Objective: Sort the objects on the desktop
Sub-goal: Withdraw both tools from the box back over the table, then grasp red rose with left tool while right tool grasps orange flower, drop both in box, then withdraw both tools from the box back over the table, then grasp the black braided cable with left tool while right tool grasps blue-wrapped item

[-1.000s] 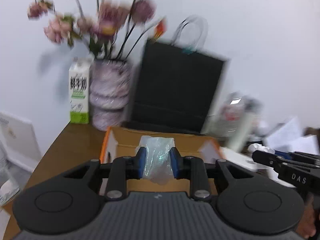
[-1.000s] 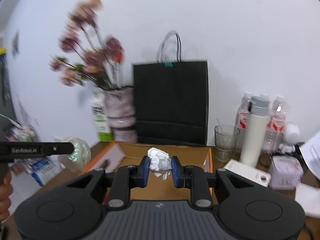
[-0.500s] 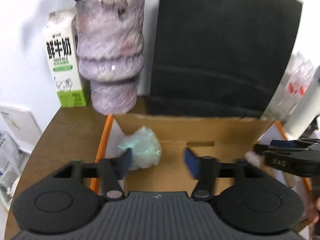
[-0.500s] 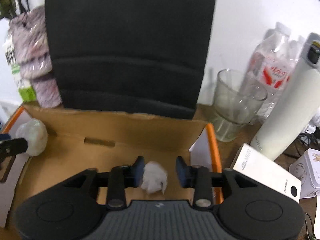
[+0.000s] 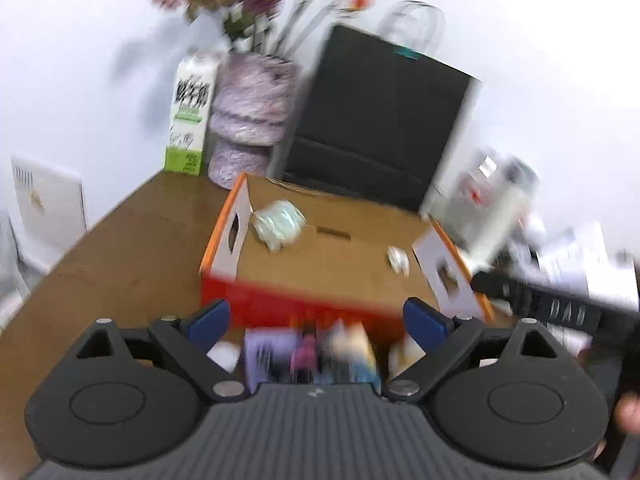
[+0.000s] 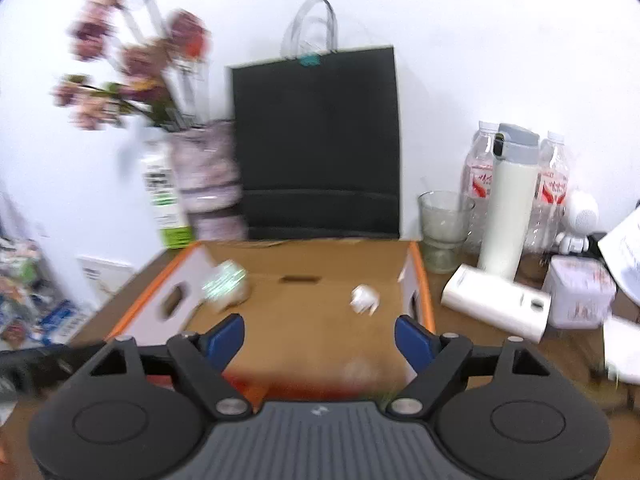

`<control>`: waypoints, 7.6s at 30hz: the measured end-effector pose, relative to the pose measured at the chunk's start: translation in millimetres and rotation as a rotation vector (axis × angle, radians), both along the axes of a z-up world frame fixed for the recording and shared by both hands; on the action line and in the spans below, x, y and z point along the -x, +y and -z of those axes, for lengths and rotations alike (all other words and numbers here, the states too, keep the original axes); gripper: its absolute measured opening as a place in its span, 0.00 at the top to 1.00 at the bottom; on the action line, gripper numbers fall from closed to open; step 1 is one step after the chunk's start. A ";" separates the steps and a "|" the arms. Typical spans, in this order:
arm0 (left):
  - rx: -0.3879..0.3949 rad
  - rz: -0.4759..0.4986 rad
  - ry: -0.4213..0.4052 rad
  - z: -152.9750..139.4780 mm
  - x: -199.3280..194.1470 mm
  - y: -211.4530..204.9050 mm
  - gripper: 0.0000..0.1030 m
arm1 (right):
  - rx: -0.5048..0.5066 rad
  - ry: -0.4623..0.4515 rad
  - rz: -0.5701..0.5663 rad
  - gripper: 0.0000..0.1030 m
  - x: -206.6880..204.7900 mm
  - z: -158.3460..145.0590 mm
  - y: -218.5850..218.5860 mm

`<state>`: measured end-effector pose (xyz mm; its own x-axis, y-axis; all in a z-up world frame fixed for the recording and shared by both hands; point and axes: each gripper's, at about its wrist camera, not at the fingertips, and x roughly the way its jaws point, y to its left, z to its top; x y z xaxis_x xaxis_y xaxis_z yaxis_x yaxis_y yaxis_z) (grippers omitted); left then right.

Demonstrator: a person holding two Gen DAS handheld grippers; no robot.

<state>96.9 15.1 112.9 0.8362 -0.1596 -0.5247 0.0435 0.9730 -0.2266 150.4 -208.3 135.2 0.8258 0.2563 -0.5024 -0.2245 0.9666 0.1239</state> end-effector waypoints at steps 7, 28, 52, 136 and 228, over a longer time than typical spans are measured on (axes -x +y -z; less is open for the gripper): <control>-0.128 0.112 0.027 40.5 104.6 -11.2 0.02 | 0.005 0.022 0.019 0.10 116.6 32.2 -7.8; -0.180 0.028 -0.064 74.5 186.1 -5.0 0.00 | 0.015 -0.054 -0.023 0.10 245.6 73.9 0.7; -0.111 0.135 -0.125 41.8 54.9 -47.3 0.11 | 0.032 -0.001 0.036 0.42 194.6 101.0 -61.7; 0.069 0.042 0.166 27.2 -252.8 -11.2 0.14 | 0.012 0.214 0.008 0.78 -204.4 38.8 22.7; -0.082 0.030 0.013 66.8 -1.1 22.1 0.45 | 0.185 0.061 -0.413 0.69 -13.1 76.0 79.1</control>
<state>98.1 37.2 46.1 0.8250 -0.1403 -0.5474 0.0702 0.9866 -0.1471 163.6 -129.2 59.2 0.6408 0.4593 -0.6151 -0.5937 0.8045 -0.0177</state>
